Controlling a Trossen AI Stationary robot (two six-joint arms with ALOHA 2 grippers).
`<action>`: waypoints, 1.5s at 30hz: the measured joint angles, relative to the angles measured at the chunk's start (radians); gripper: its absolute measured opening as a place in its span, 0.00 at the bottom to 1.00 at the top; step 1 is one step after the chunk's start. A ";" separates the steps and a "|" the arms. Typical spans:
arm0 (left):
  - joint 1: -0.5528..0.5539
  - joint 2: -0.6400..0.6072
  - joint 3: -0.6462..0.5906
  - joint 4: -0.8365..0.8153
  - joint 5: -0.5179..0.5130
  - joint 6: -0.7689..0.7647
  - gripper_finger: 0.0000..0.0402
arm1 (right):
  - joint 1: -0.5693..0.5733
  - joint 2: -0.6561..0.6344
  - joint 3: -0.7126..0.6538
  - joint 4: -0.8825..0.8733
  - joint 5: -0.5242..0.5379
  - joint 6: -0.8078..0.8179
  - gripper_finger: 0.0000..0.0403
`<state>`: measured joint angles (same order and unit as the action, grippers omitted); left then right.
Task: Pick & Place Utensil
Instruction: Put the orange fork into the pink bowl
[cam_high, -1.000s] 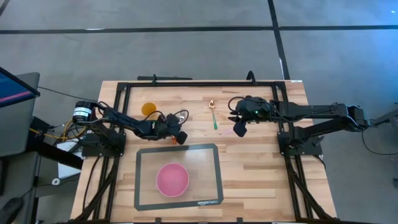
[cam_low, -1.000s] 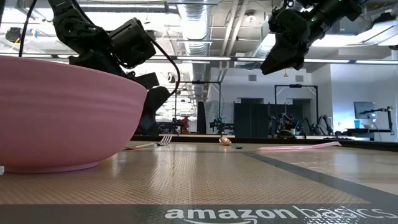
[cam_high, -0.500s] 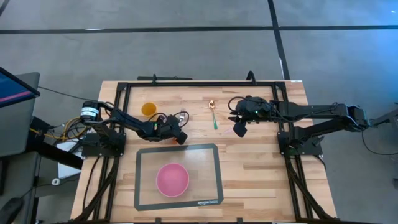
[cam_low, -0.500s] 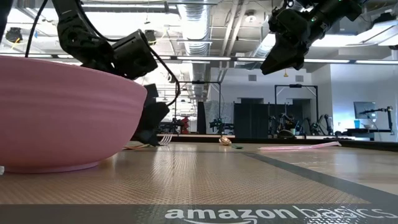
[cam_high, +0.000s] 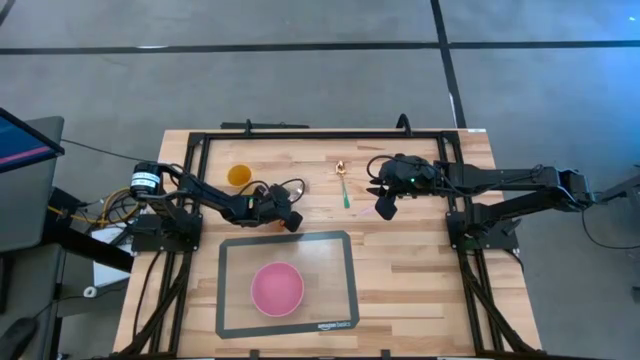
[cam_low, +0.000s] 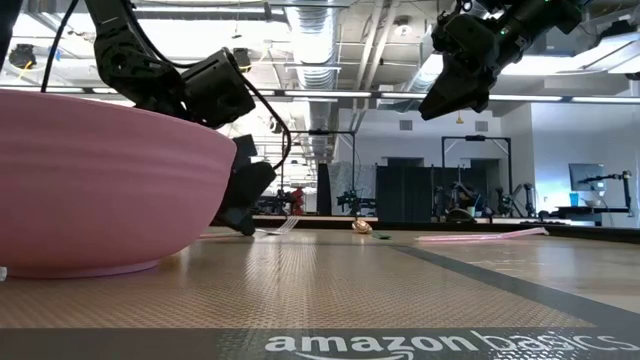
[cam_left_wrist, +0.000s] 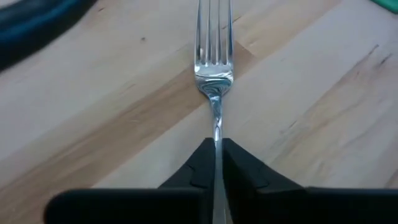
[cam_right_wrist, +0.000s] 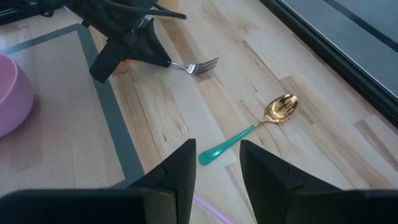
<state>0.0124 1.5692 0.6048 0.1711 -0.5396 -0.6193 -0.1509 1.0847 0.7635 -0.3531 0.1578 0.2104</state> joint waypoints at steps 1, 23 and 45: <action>0.000 0.000 0.000 0.000 0.001 0.000 0.03 | 0.000 0.000 0.000 0.000 0.000 0.000 0.29; -0.146 -0.359 -0.004 0.010 0.059 0.070 0.03 | 0.000 0.000 0.000 0.002 0.000 0.000 0.29; -0.420 -0.541 -0.003 -0.024 0.250 -0.130 0.04 | 0.000 0.000 0.000 0.002 0.000 0.000 0.29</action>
<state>-0.4074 1.0286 0.6016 0.1468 -0.2897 -0.7494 -0.1513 1.0847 0.7635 -0.3511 0.1579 0.2104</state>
